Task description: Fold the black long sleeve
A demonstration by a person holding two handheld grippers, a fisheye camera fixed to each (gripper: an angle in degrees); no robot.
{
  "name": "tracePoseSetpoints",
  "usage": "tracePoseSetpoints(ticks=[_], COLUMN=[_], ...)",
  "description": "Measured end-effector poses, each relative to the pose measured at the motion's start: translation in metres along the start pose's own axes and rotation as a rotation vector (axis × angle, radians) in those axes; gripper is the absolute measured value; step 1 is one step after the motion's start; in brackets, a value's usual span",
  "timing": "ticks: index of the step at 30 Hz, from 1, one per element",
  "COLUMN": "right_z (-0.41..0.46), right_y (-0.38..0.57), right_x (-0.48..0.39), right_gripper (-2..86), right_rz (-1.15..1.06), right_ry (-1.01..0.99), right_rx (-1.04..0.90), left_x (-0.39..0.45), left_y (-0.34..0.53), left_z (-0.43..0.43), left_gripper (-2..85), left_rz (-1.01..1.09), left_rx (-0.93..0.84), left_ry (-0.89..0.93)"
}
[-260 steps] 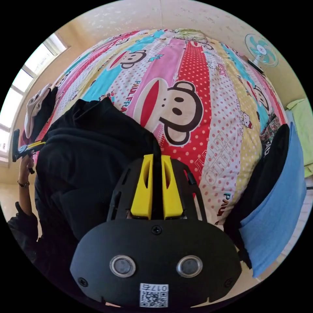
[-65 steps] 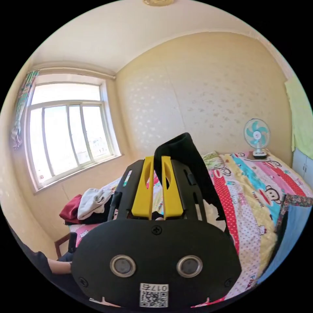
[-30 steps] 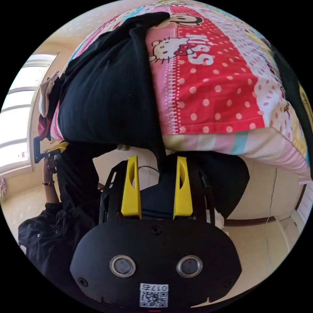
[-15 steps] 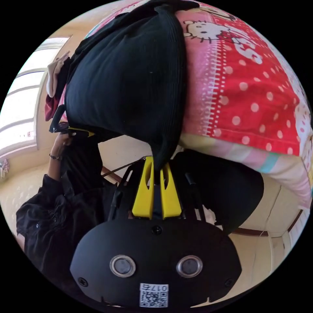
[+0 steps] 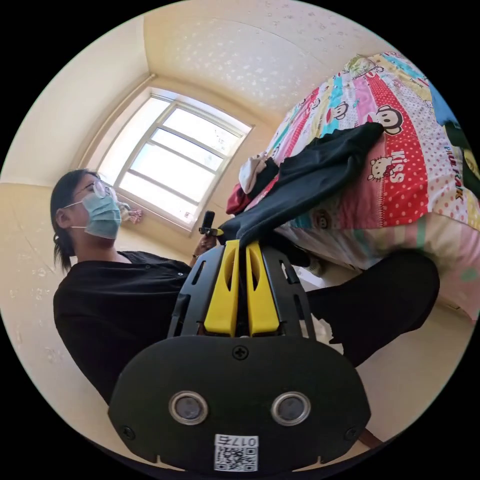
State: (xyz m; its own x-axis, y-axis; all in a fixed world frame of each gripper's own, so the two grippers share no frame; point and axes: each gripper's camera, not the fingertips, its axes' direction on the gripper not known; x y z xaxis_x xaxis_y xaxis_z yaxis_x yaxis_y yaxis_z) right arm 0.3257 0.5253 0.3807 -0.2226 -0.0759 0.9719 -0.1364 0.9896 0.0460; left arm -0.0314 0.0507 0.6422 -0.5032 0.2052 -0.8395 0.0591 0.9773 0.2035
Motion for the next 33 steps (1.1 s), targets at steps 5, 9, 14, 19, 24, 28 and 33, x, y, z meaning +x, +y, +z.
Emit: tracePoseSetpoints(ticks=[5,9,14,19,24,28,33], right_z=[-0.029,-0.040,-0.026,-0.001,0.043,0.059,0.032], right_y=[-0.011,-0.101,-0.260,-0.254,-0.191,-0.149,-0.117], right_x=[0.002,0.021,0.110,0.163,0.162,0.151,0.105], right_gripper=[2.4,3.1,7.8,11.3,11.4,5.8,3.6], right_rz=[-0.027,-0.106,-0.055,0.110,0.119,0.089,-0.045], right_ry=[-0.012,0.069,0.341,0.342,0.539,0.519,0.382], right_rx=[0.107,0.141,0.180,0.191,0.054,0.058,0.180], left_x=[-0.013,-0.014,-0.038,-0.082,-0.104,-0.111,-0.073], left_y=[0.013,-0.074,-0.192,-0.206,-0.155,-0.143,-0.135], left_z=[-0.009,-0.042,-0.088,-0.078,-0.038,-0.009,-0.010], left_gripper=[1.5,1.8,6.4,12.6,15.4,7.5,4.0], left_rz=[-0.047,0.037,0.026,-0.171,-0.240,-0.199,-0.049], left_rx=[0.117,0.201,0.477,0.530,0.484,0.407,0.445], left_ry=[0.287,0.285,-0.057,-0.288,-0.483,-0.366,-0.349])
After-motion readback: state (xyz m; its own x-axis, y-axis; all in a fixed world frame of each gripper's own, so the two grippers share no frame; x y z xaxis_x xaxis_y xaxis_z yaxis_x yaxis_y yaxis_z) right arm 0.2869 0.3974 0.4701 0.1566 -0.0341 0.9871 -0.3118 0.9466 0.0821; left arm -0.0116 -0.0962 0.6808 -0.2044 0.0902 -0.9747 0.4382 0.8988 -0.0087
